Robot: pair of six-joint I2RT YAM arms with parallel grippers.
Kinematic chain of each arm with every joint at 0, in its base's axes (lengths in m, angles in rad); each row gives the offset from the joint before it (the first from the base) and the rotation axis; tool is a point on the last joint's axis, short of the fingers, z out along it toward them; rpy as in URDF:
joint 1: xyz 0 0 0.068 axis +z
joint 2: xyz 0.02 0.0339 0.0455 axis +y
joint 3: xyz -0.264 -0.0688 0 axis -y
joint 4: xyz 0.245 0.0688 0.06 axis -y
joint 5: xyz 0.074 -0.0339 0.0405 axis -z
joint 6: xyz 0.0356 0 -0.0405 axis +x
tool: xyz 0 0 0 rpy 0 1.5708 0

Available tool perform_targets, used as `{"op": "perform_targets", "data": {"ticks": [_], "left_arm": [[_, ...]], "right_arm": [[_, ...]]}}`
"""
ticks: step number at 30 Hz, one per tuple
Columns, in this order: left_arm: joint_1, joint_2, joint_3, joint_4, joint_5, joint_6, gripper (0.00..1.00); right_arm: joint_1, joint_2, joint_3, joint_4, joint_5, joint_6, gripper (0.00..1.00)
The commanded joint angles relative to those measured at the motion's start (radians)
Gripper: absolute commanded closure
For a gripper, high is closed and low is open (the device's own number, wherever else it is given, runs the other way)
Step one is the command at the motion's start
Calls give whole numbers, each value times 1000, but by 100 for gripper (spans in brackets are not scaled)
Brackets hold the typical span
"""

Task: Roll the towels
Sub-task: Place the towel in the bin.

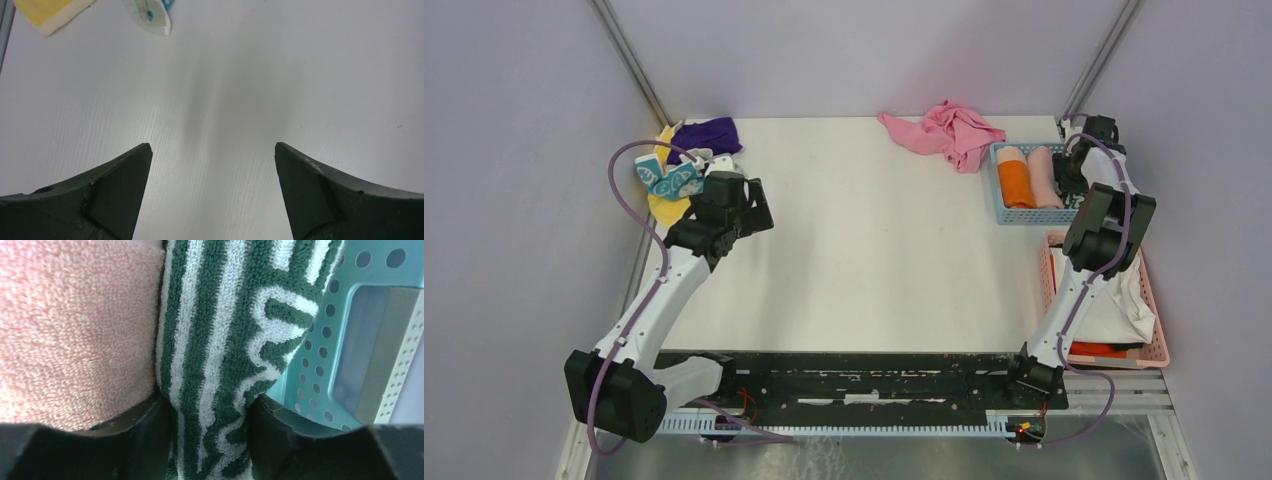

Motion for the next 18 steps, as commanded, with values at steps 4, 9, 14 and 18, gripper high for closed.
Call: {"op": "perform_targets", "data": {"ticks": [4, 9, 14, 18], "left_arm": [[6, -29, -5, 24, -28, 47, 1], [8, -41, -5, 29, -23, 46, 1], [11, -59, -12, 35, -22, 45, 1], [16, -79, -16, 41, -11, 37, 1]], "right_arm": [[9, -80, -78, 42, 16, 60, 33], [9, -120, -76, 43, 37, 54, 30], [8, -173, -94, 59, 46, 64, 22], [9, -239, -102, 67, 44, 92, 12]]}}
